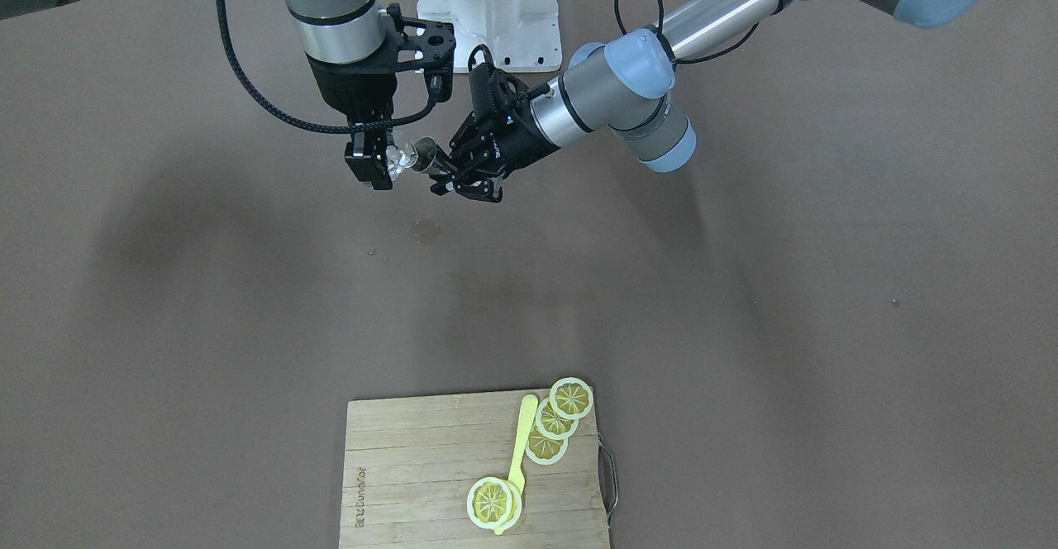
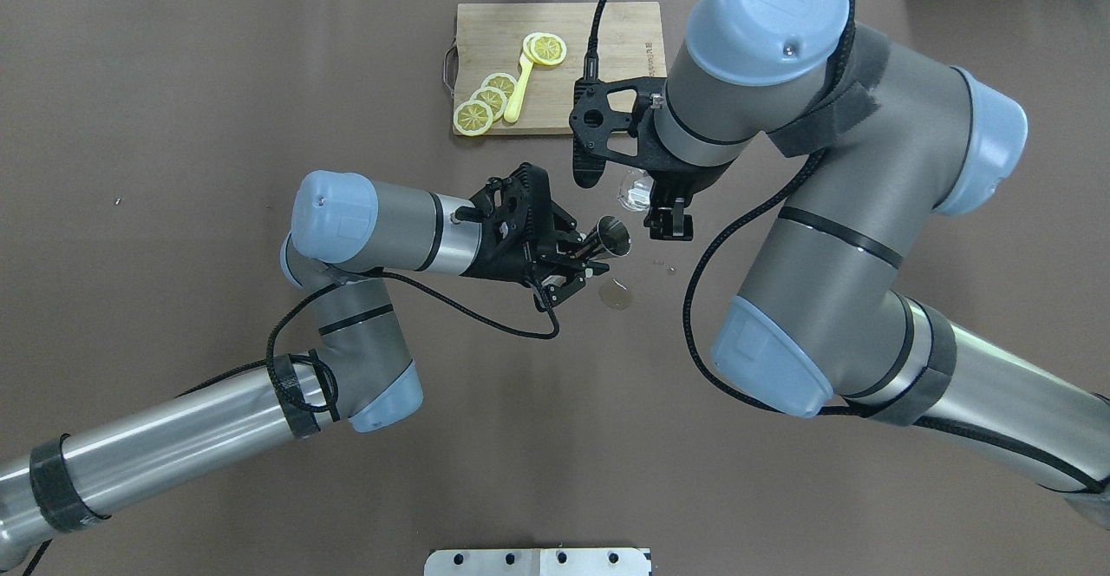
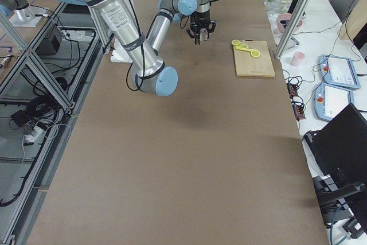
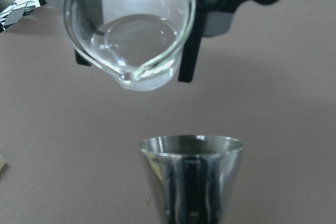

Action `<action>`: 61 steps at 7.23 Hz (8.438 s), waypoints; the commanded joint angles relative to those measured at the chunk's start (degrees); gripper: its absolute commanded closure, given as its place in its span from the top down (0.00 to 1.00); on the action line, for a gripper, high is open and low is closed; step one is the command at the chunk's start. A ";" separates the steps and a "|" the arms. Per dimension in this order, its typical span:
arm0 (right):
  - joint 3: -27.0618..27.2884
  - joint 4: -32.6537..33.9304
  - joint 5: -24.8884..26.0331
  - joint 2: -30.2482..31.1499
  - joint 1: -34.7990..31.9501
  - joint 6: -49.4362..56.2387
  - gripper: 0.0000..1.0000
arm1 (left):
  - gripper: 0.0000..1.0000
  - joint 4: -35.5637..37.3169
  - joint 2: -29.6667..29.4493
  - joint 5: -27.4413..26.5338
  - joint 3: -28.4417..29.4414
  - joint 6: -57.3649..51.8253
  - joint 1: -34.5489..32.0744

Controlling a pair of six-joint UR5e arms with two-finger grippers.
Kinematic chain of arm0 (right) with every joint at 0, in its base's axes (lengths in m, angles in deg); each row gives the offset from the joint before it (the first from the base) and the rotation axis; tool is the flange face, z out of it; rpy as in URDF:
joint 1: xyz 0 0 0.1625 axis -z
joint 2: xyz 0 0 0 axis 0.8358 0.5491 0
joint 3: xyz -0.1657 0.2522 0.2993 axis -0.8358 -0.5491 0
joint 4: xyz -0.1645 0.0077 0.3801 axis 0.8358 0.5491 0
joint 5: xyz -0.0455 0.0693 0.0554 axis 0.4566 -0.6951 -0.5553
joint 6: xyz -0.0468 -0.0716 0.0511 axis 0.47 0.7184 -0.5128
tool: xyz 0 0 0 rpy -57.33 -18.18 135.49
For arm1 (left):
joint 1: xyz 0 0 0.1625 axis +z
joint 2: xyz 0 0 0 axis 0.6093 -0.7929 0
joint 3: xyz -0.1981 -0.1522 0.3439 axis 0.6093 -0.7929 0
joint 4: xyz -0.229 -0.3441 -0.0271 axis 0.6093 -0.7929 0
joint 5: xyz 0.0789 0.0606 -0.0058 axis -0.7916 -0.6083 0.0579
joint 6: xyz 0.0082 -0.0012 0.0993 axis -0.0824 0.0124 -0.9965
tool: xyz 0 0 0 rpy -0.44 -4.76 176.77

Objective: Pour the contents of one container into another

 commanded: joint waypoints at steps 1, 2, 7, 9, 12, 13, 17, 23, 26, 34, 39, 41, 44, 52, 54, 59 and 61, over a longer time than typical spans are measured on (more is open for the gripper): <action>3.39 -8.28 -2.01 5.79 -0.96 -4.51 0.00 | 0.00 -2.22 1.79 0.00 -1.57 0.00 -0.42; 3.31 -11.01 -3.42 7.81 -2.70 -5.75 0.00 | 0.00 -3.36 2.59 -0.17 -2.19 0.09 -0.86; 3.05 -33.06 -7.63 25.28 -11.57 -14.99 0.00 | 0.00 -9.59 10.32 -2.72 -7.64 1.31 -2.96; 2.61 -38.52 -8.97 30.57 -14.84 -14.90 0.00 | 0.00 -13.46 14.26 -7.18 -9.57 5.69 -2.97; -5.52 -55.62 -14.04 36.21 -20.10 -18.74 0.00 | 0.00 -14.53 18.14 -15.54 -12.39 11.49 -2.44; -9.39 -62.13 -15.20 37.35 -21.95 -20.25 0.00 | 0.00 -15.84 18.76 -17.47 -12.22 12.64 -2.44; -25.20 -91.73 -15.91 41.58 -25.57 -33.05 0.00 | 0.00 -16.64 22.79 -33.17 -12.48 22.74 -2.62; -40.89 -114.39 -11.62 41.41 -25.40 -40.74 0.00 | 0.00 -15.15 33.60 -55.27 -13.27 32.34 0.72; -45.97 -115.89 -9.95 38.87 -24.78 -40.83 0.00 | 0.00 -9.72 38.08 -62.56 -13.97 37.49 1.34; -46.87 -116.60 -9.15 35.17 -16.35 -43.82 0.00 | 0.00 -5.48 45.13 -73.64 -13.63 50.62 4.76; -47.40 -116.60 -8.35 34.73 -14.94 -43.73 0.00 | 0.00 -5.39 48.72 -81.54 -13.45 52.47 10.20; -47.23 -116.60 -8.35 34.64 -14.85 -43.82 0.00 | 0.00 -6.18 51.89 -85.94 -13.53 54.04 13.89; -47.23 -116.60 -8.35 34.29 -14.76 -43.90 0.20 | 0.00 -5.31 53.75 -87.89 -13.62 57.13 16.28; -47.13 -119.48 -3.62 34.11 -12.75 -49.52 0.61 | 0.00 2.69 53.75 -88.52 -13.88 64.42 18.30; -47.05 -119.76 -3.43 34.11 -12.39 -50.14 0.64 | 0.00 4.09 53.75 -88.33 -14.32 64.51 18.21; -47.04 -122.91 -3.96 35.08 -12.56 -51.73 0.64 | 0.00 4.89 53.40 -89.55 -14.32 65.92 18.04; -47.14 -123.80 -3.96 35.25 -12.56 -51.81 0.74 | 0.00 5.24 52.17 -90.53 -14.24 65.48 17.86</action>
